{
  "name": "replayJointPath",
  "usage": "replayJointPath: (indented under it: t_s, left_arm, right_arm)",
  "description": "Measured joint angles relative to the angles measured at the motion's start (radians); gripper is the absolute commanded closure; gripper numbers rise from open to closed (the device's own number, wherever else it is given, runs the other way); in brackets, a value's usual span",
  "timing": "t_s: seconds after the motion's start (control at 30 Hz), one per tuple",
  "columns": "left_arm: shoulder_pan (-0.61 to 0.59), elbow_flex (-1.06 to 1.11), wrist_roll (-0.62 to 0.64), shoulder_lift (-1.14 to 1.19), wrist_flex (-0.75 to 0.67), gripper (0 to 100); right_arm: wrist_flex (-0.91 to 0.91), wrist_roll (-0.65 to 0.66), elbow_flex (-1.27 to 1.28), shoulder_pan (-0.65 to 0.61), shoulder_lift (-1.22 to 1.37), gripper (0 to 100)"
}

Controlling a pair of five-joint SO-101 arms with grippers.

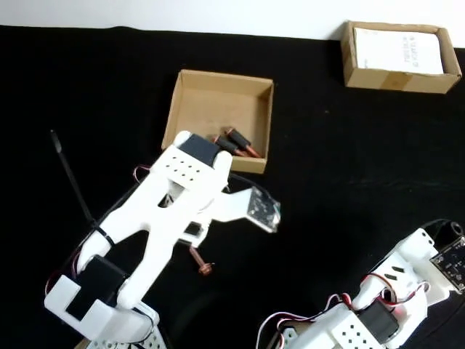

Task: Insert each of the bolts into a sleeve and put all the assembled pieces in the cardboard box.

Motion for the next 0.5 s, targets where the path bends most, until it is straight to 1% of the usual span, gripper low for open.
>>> replayJointPath:
  t_s: [0.1,0.17,0.3,0.5]
  left_arm:
    - [0.029,0.002,-0.078,0.0,0.0,66]
    - [0.052,0.002,-0.101,0.0,0.0,67]
    - [0.107,0.0,-0.107,0.023,-0.032,67]
    - [0.155,-0.023,-0.107,0.163,-0.061,68]
  right_arm:
    - [0.0,0.0,0.0,0.0,0.0,99.1]
    - [0.0,0.0,0.0,0.0,0.0,99.1]
    - [0.0,0.0,0.0,0.0,0.0,99.1]
    - [0.0,0.0,0.0,0.0,0.0,99.1]
